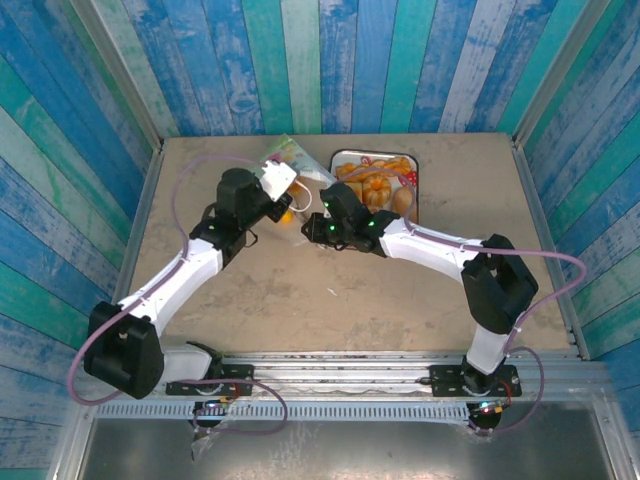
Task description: Take the fake bread out of the paper bag
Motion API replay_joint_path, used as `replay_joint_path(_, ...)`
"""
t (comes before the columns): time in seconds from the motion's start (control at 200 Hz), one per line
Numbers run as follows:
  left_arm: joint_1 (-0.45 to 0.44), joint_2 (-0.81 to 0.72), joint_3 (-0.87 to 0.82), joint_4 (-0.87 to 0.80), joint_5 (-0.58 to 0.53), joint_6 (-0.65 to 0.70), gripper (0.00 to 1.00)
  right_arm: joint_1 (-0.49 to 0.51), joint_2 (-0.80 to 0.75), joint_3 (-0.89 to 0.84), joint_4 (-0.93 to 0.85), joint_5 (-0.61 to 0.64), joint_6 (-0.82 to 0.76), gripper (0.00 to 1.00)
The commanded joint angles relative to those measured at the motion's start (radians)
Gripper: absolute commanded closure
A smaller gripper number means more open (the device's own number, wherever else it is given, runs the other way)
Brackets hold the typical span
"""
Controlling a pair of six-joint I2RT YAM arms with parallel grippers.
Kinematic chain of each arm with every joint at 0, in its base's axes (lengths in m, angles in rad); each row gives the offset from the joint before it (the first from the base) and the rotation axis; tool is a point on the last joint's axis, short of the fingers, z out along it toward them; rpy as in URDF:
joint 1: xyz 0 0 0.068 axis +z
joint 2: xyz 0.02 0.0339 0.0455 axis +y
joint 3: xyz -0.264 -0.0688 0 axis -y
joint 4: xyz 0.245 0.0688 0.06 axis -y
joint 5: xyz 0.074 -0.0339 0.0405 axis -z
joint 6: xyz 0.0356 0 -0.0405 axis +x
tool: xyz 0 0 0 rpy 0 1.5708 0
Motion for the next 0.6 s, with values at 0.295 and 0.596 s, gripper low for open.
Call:
replay_joint_path(0.295,-0.027,0.122,0.097,-0.174,-0.038,0.066,1.0,0.017,0.083,0.014,0.079,-0.07,0.03,0.86)
replay_joint_path(0.596,-0.041,0.136,0.085,-0.219,-0.014,0.079,1.0,-0.012,0.015,-0.015,0.051,0.036,0.021,0.81)
